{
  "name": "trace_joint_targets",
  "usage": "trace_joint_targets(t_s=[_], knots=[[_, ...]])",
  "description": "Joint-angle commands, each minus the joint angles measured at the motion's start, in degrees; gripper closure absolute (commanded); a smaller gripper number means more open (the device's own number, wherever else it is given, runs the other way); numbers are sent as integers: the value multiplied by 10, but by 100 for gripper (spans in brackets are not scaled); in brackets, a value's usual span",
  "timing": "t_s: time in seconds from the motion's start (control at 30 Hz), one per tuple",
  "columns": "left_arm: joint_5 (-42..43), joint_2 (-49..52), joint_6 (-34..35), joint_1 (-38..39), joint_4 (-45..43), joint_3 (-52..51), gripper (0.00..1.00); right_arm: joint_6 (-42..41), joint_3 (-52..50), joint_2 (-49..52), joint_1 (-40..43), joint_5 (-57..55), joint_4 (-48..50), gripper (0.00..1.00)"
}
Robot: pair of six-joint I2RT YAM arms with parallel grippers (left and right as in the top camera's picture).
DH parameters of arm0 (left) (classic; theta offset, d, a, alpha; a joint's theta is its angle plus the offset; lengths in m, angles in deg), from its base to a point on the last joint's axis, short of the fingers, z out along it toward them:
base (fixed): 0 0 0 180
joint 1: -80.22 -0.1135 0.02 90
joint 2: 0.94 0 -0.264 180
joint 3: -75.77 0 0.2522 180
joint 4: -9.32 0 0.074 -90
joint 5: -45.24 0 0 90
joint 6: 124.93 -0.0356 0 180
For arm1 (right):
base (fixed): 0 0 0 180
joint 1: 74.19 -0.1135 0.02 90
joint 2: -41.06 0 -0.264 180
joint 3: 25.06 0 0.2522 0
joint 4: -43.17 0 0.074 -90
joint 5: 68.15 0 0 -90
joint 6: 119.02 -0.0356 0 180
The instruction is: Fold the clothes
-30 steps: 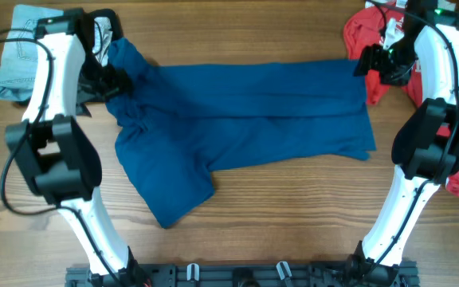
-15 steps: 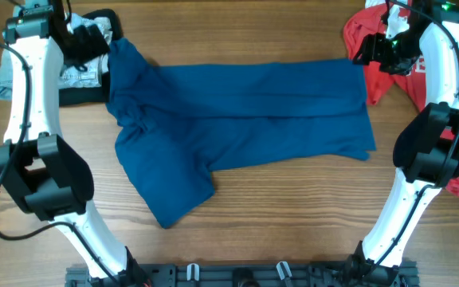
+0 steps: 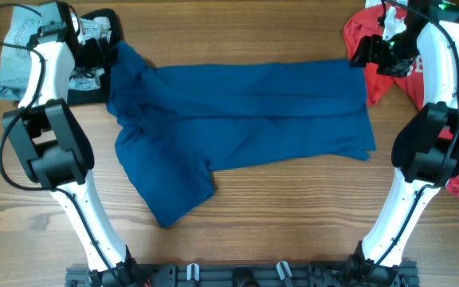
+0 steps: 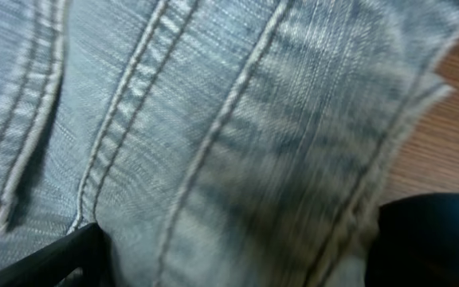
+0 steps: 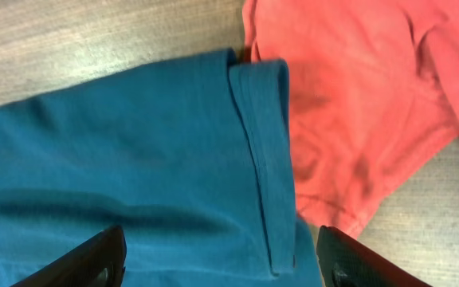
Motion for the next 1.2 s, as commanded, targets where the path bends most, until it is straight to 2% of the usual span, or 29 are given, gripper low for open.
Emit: trace_joint_targets(t_s=[0.0,0.33,0.63,0.8,1.03,1.17], knots=[[21,79,-42,-28,-15,-2,0,-14,15,-19,-2,-15,-14,23],[23,113,-43,-77,-68,-2,0,-18,15,-19,-2,-14,-26,23],[33,111,-42,-79,-129,-2,0,-30,15,-19,-6,-14,-26,21],[35,59,-42,-76,-80,-2,0,-29,15,-19,-6,-14,-26,21],[32,-117,-42,-32,-3,-2,0,-24,16,-19,-6,-14,-22,21],[34,-218,4,-5,124,-2,0,-11,16,-19,-4,-14,-22,19]])
